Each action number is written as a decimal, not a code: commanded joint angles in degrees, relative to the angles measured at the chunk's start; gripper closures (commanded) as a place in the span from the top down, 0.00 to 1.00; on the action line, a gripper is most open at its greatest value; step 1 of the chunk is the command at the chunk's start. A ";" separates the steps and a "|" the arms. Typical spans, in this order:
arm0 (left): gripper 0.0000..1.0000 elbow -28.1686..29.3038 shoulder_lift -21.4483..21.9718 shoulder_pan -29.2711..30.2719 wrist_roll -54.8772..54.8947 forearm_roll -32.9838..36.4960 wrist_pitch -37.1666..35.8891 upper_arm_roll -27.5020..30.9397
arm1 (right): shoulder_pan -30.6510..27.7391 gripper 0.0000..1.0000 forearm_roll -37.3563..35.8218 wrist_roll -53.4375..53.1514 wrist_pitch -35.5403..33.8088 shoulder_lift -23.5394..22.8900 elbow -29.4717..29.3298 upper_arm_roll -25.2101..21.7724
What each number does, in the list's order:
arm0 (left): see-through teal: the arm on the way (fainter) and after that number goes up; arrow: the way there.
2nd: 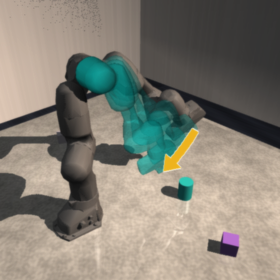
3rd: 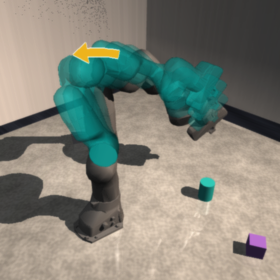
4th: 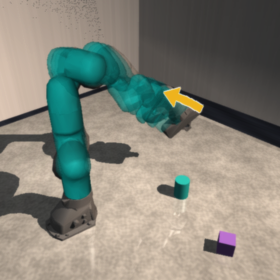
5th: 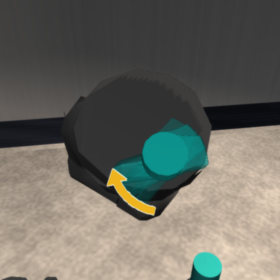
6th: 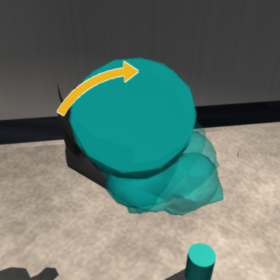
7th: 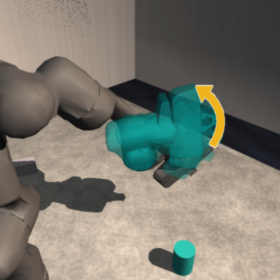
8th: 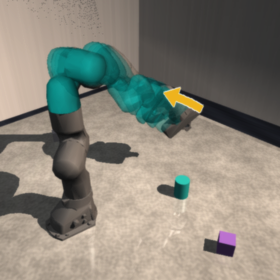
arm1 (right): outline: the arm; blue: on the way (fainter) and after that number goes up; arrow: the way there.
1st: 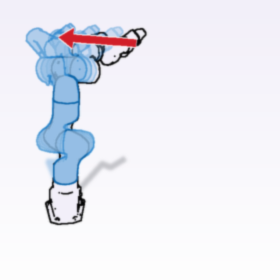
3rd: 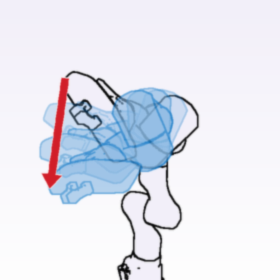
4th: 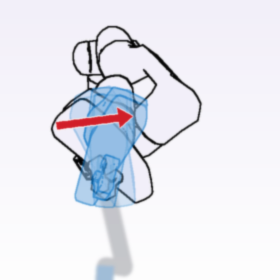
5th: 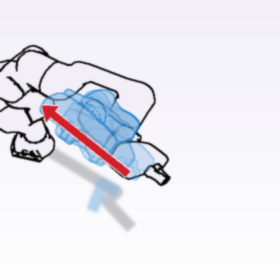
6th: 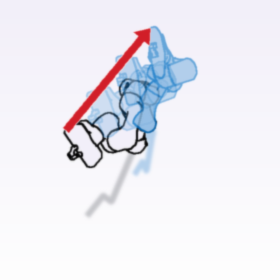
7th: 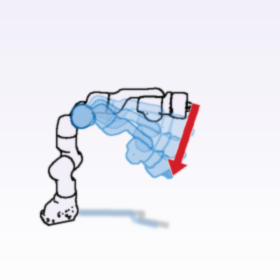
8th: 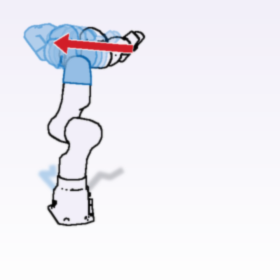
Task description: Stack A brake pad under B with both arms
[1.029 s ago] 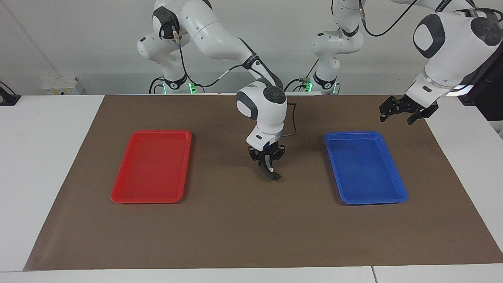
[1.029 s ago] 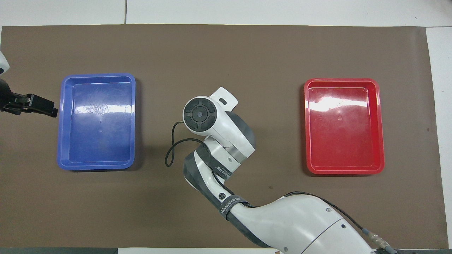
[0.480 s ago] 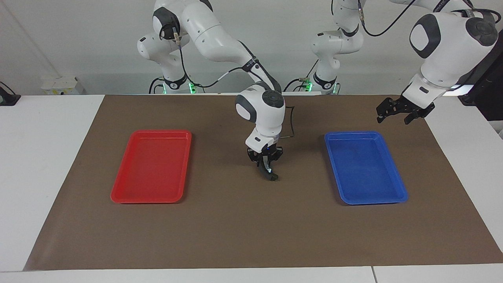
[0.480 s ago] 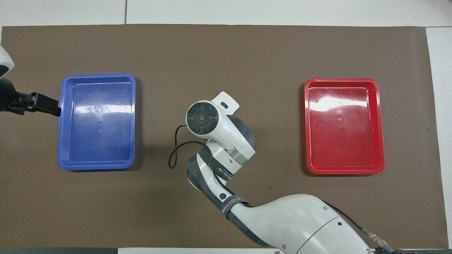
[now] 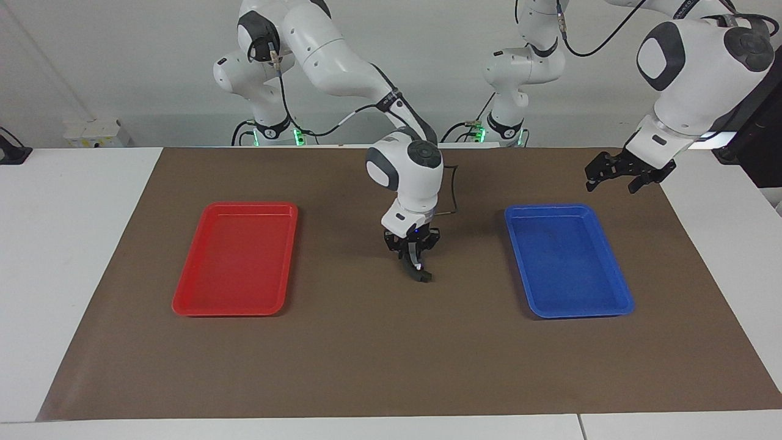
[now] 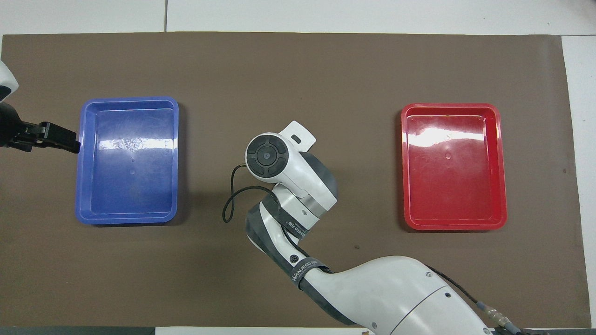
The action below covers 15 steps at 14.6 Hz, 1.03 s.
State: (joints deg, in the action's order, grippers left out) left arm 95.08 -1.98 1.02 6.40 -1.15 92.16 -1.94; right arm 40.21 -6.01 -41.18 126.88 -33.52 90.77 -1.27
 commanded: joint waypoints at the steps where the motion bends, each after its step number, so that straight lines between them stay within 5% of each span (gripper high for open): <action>1: 1.00 1.24 0.92 0.21 -0.78 0.01 0.74 0.71 | 0.22 1.00 -1.38 -1.89 0.04 1.44 1.86 -0.05; 8: 1.00 1.24 0.92 0.47 -0.78 0.01 0.74 0.71 | -2.67 1.00 -1.99 -1.98 -4.26 8.02 1.51 -0.49; 15: 1.00 1.24 0.92 0.47 -0.78 0.01 0.74 0.71 | -17.42 1.00 -1.90 5.30 -12.87 20.50 2.21 -0.40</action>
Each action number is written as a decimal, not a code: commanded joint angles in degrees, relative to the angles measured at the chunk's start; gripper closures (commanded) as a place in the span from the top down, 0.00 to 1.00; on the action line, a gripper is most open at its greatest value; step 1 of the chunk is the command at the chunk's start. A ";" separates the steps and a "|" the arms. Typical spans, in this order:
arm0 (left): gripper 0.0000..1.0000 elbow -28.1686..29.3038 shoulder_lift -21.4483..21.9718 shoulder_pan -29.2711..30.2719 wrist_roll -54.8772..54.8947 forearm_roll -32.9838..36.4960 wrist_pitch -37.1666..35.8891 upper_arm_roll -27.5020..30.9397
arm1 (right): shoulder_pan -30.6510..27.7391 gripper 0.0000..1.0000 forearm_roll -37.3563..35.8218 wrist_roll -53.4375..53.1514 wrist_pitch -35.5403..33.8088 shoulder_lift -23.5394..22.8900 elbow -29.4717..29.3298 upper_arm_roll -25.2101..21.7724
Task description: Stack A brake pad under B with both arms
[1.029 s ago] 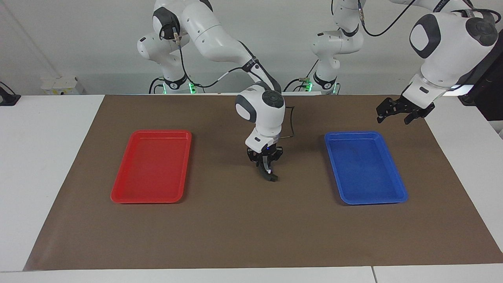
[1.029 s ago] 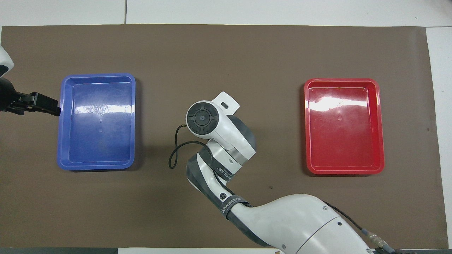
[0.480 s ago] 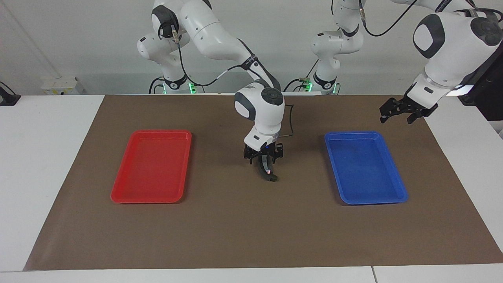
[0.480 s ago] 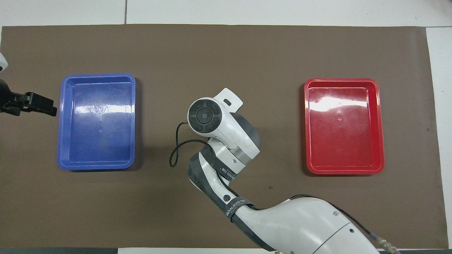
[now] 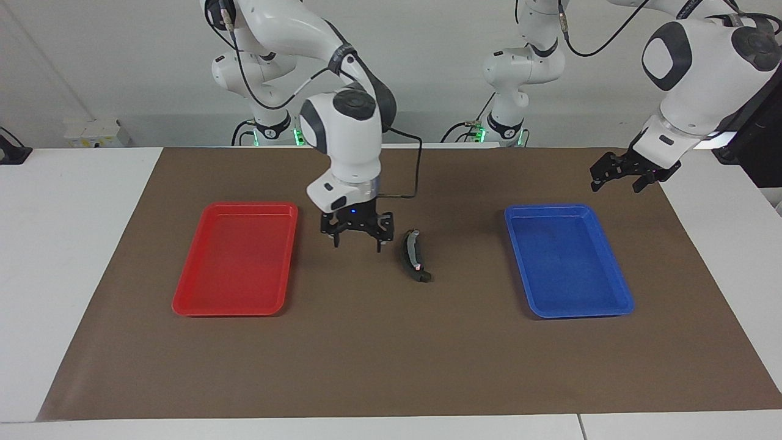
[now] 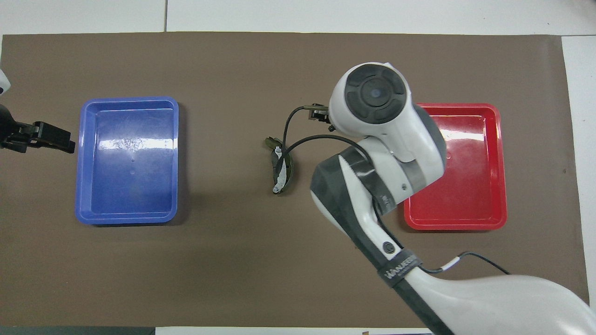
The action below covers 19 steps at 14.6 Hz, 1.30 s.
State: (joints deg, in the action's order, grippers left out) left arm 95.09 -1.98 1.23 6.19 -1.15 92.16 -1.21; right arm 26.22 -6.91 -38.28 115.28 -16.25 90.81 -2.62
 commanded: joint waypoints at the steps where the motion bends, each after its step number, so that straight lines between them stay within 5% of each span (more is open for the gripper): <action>1: 1.00 1.24 0.92 0.27 -0.56 0.01 0.74 -0.03 | -5.29 1.00 -1.00 4.34 -3.02 4.55 2.10 0.95; 10: 1.00 1.24 0.92 0.27 -0.56 0.01 0.74 -0.03 | -21.11 1.00 3.74 25.87 -17.34 14.49 1.04 0.86; 14: 1.00 1.24 0.92 0.27 -0.56 0.01 0.74 -0.03 | -23.23 1.00 3.84 31.67 -28.85 14.50 -4.04 0.59; 19: 1.00 1.24 0.92 0.27 -0.56 0.01 0.74 -0.03 | -23.77 1.00 4.54 33.19 -30.02 14.32 -5.73 0.86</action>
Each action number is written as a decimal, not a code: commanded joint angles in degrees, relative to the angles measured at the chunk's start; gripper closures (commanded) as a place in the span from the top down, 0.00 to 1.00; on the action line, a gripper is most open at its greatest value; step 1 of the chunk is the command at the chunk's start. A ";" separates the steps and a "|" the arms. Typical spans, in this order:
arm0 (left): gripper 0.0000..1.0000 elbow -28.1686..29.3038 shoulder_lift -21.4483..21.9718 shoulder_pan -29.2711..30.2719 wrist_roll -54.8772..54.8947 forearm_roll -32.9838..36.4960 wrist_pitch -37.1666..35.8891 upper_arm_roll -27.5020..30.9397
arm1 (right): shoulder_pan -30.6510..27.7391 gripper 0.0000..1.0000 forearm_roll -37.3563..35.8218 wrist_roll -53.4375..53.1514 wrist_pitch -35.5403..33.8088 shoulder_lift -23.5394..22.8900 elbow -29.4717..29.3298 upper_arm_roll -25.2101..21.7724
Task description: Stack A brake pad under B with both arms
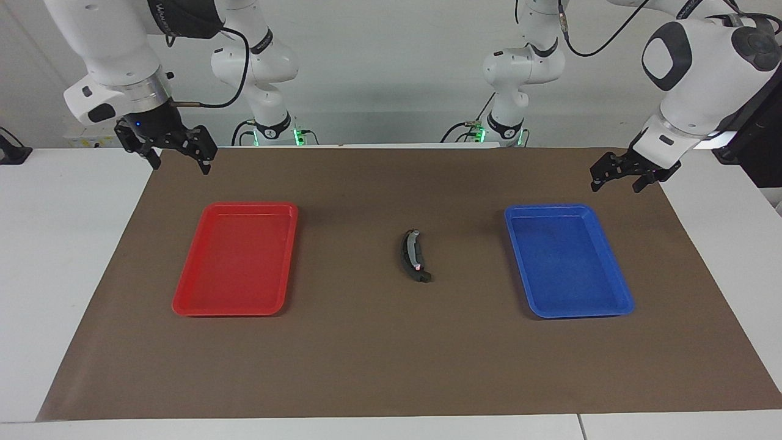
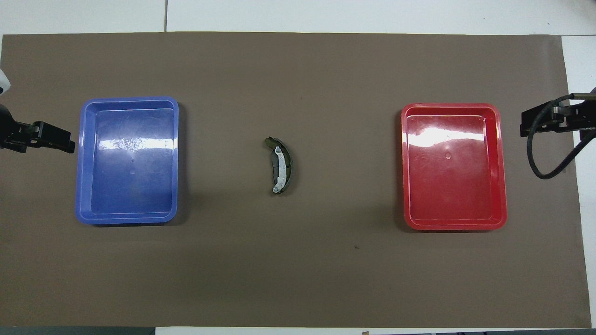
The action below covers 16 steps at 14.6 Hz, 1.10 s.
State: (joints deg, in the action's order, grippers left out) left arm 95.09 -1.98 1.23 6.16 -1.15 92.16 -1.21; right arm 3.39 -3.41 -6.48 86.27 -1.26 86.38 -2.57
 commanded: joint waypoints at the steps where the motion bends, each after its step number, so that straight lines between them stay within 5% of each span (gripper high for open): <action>1: 1.00 1.24 0.92 0.27 -0.54 0.01 0.74 -0.03 | -0.76 1.00 0.95 1.30 -1.36 -0.15 -1.22 0.81; 16: 1.00 1.24 0.92 0.27 -0.54 0.01 0.74 -0.03 | -0.67 1.00 0.69 3.32 -2.16 0.47 -0.25 0.81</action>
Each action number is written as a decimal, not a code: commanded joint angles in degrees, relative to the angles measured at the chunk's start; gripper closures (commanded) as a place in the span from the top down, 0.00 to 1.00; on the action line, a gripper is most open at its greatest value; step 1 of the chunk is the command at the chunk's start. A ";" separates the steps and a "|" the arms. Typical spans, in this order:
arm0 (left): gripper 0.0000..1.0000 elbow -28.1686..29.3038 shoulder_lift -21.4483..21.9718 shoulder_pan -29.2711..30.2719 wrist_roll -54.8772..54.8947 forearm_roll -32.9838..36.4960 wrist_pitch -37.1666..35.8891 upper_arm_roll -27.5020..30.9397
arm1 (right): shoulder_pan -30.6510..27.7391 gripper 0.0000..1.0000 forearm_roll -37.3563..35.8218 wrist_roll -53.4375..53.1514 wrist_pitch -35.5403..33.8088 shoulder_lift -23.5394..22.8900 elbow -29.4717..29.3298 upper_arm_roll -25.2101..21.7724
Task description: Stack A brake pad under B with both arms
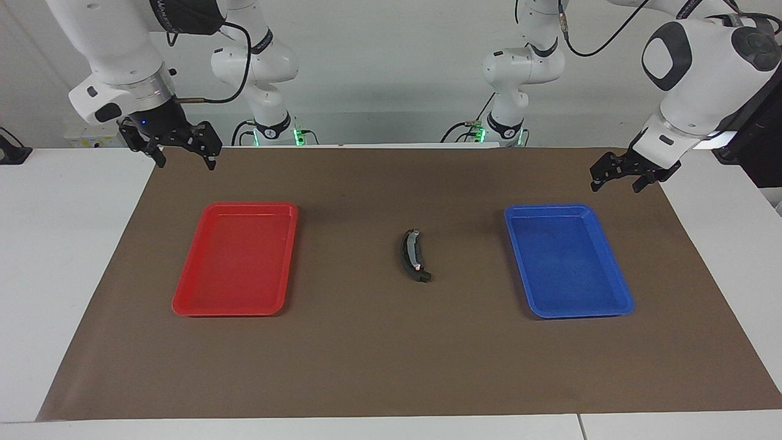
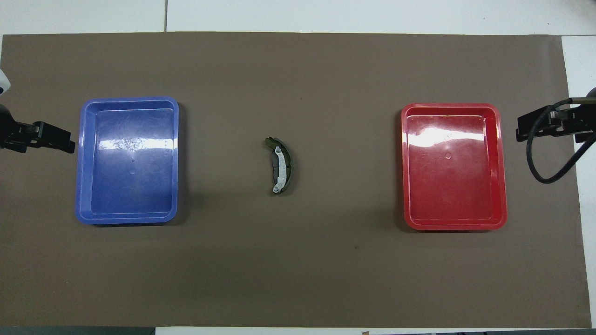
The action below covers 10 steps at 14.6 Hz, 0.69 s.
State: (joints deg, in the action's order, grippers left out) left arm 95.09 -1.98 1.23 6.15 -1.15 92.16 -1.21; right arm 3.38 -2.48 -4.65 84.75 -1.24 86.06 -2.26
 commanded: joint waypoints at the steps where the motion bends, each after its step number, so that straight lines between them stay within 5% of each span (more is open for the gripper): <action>1: 1.00 1.24 0.92 0.27 -0.53 0.01 0.74 -0.03 | -0.83 1.00 0.02 1.40 -0.90 0.54 0.16 0.50; 10: 1.00 1.24 0.92 0.27 -0.53 0.01 0.66 -0.03 | -0.66 1.00 0.11 1.40 -1.07 0.71 0.34 0.50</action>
State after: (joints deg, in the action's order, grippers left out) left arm 95.09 -1.98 1.23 6.15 -1.15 92.16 -1.21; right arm 3.38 -2.48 -4.35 84.37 -1.23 86.06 -2.24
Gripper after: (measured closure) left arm 0.000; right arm 0.000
